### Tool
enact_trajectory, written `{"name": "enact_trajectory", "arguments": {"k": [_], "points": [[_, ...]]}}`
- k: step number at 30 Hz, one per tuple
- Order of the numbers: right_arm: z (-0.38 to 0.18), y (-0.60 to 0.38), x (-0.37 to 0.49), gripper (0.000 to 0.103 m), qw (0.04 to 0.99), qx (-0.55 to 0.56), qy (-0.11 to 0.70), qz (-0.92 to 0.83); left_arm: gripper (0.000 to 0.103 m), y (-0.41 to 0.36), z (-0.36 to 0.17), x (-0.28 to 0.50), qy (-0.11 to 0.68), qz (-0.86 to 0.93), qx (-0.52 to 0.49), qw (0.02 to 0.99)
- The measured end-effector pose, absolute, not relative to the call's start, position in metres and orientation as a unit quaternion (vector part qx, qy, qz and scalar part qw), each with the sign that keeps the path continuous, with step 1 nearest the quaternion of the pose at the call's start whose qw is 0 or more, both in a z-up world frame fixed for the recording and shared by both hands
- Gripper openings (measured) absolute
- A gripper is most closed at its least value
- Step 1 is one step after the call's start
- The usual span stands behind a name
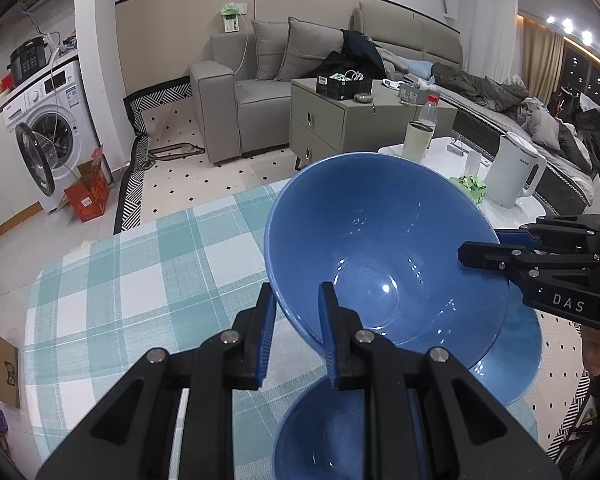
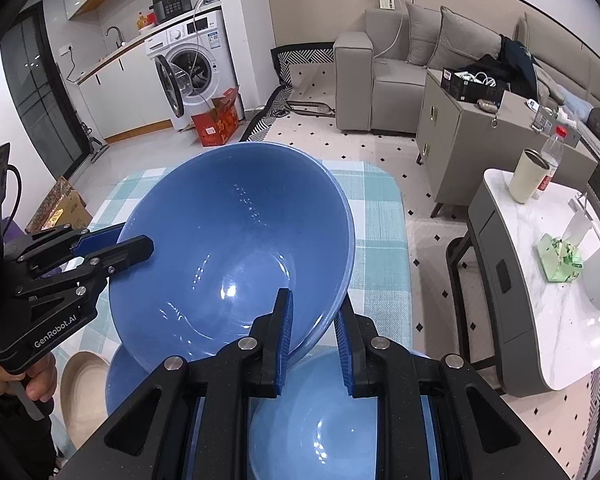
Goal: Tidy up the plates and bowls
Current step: 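Lift the dark blue bowl with both grippers over the other dark blue bowl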
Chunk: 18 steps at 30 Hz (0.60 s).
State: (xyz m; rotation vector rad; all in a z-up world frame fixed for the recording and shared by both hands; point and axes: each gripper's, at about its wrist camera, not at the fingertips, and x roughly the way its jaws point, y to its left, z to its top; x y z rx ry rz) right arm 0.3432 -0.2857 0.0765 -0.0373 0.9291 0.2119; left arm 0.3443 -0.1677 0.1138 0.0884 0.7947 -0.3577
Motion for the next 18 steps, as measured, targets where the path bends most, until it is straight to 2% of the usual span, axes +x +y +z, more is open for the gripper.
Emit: {"name": "enact_trajectory", "arguments": {"k": [18], "points": [[0.104,-0.271,0.283,0.021,0.902,-0.023,0.416,0.110,0.020,-0.161,0.138,0.285,0.348,-0.166,0.051,0.921]]}}
